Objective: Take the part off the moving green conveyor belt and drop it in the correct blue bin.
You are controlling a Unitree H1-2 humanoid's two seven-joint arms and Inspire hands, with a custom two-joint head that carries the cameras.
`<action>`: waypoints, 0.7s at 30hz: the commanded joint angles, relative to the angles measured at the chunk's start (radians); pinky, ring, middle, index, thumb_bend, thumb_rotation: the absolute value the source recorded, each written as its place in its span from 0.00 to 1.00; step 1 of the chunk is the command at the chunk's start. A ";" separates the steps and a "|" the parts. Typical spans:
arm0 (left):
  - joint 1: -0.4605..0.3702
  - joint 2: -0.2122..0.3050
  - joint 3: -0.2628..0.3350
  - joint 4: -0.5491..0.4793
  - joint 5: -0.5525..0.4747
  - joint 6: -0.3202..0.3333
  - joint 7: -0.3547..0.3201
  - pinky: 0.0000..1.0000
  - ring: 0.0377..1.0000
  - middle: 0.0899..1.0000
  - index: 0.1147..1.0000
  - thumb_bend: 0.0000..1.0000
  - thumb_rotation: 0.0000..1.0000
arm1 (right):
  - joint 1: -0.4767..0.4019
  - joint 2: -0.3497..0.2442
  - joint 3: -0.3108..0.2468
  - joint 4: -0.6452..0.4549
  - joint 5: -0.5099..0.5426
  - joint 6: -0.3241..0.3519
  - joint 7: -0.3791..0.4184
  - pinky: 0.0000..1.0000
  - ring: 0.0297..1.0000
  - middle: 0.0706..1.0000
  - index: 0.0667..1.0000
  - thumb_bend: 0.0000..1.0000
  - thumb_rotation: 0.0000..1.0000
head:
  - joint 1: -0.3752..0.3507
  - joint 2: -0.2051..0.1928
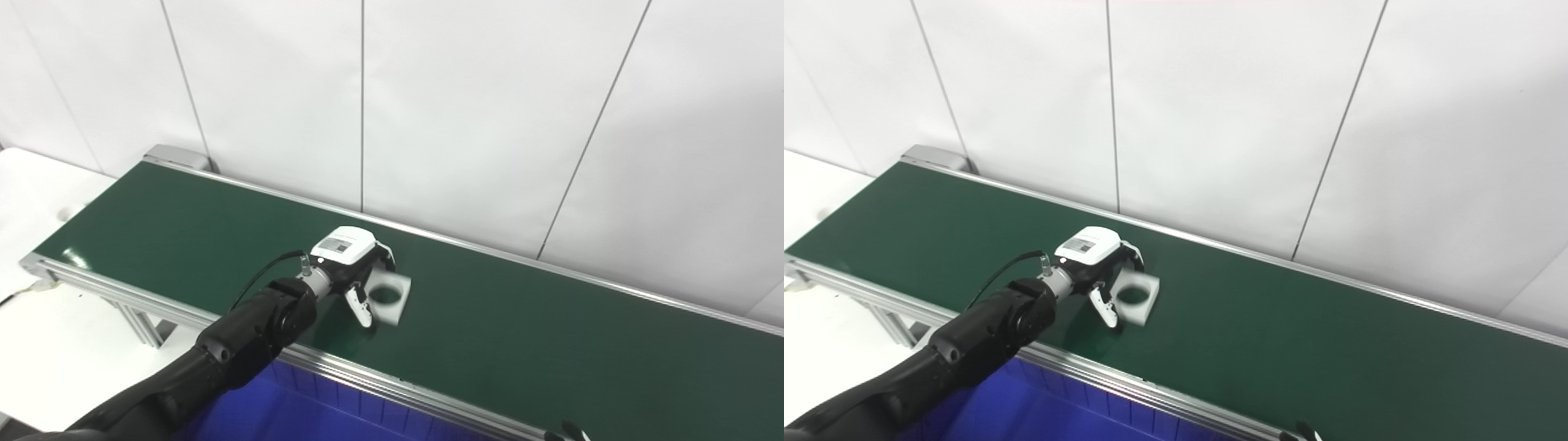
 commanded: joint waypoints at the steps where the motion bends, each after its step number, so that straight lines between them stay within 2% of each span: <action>1: 0.023 0.012 -0.013 0.045 0.035 0.039 -0.013 0.58 0.49 0.42 0.44 0.52 0.00 | -0.003 0.007 0.000 -0.026 0.009 -0.074 0.001 0.67 0.76 0.81 0.89 0.52 0.84 | 0.000 0.001; 10: 0.025 0.021 -0.004 0.004 0.026 0.028 -0.007 0.63 0.55 0.45 0.42 0.52 0.00 | 0.000 0.008 -0.001 -0.033 0.008 -0.071 0.002 0.66 0.75 0.80 0.89 0.53 0.85 | -0.001 0.002; 14: 0.028 0.022 -0.002 -0.023 0.025 0.036 -0.018 0.60 0.52 0.44 0.42 0.52 0.00 | 0.000 0.006 0.000 -0.035 0.012 -0.070 0.005 0.66 0.76 0.80 0.89 0.52 0.85 | -0.001 0.003; 21: 0.043 0.024 0.015 -0.084 0.018 0.034 -0.031 0.58 0.53 0.45 0.41 0.52 0.00 | 0.000 0.007 -0.003 -0.033 0.018 -0.070 0.004 0.67 0.75 0.80 0.89 0.51 0.84 | -0.006 0.005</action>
